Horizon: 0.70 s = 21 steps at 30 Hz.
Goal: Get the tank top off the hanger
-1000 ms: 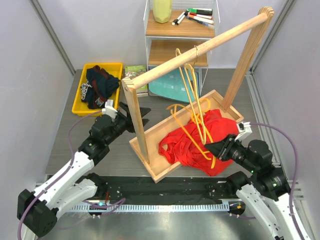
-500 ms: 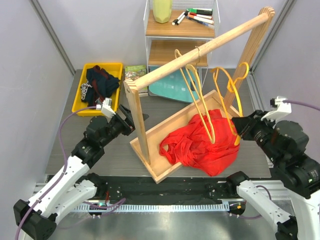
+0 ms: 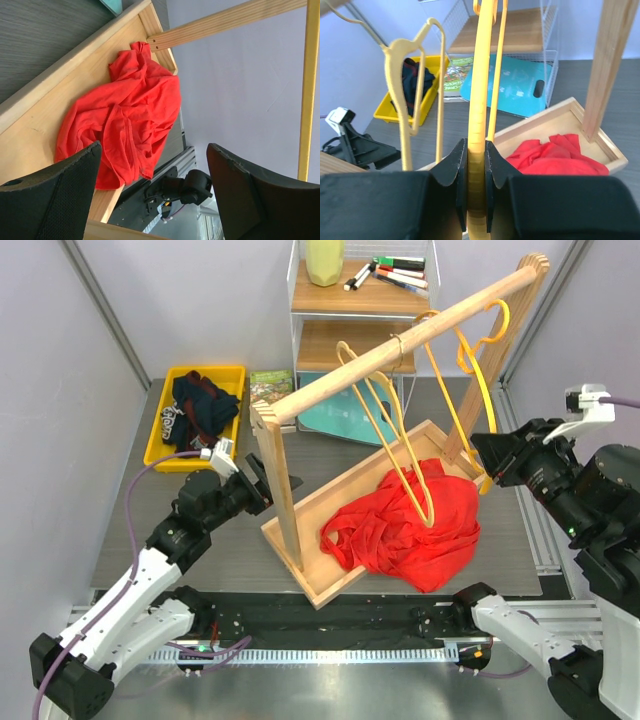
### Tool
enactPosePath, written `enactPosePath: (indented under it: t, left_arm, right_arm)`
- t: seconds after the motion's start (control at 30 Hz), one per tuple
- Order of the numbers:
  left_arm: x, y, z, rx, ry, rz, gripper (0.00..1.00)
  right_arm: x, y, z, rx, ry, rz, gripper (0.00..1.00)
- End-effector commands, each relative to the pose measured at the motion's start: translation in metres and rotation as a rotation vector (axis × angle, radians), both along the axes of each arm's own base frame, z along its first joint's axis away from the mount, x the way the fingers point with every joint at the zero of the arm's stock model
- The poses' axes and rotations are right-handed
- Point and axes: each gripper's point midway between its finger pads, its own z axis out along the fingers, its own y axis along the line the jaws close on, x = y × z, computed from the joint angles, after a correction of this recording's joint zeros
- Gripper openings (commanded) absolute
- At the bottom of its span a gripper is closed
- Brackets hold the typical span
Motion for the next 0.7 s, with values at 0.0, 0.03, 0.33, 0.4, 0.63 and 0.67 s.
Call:
enactPosePath:
  t: [0.0, 0.03, 0.33, 0.4, 0.63, 0.67]
  left_arm:
    - [-0.015, -0.005, 0.006, 0.028, -0.044, -0.095, 0.85]
    - [-0.015, -0.005, 0.007, 0.029, -0.048, -0.097, 0.86]
    - [-0.01, 0.01, 0.01, 0.132, -0.054, -0.038, 0.86]
    - [-0.009, 0.015, 0.017, 0.142, -0.064, -0.014, 0.87]
    - [-0.003, 0.013, 0.033, 0.157, -0.112, -0.016, 0.9]
    - [-0.003, 0.011, 0.033, 0.159, -0.114, -0.032, 0.91]
  right_arm:
    - [0.004, 0.02, 0.035, 0.018, -0.085, 0.1, 0.01]
    - [0.006, 0.028, 0.034, 0.018, -0.073, 0.139, 0.01]
    - [0.014, 0.04, 0.021, 0.028, -0.025, 0.176, 0.01]
    - [0.014, 0.039, 0.012, 0.028, -0.009, 0.174, 0.01]
    - [0.009, 0.032, -0.015, 0.038, 0.038, 0.136, 0.03]
    - [0.009, 0.032, -0.019, 0.04, 0.046, 0.132, 0.08]
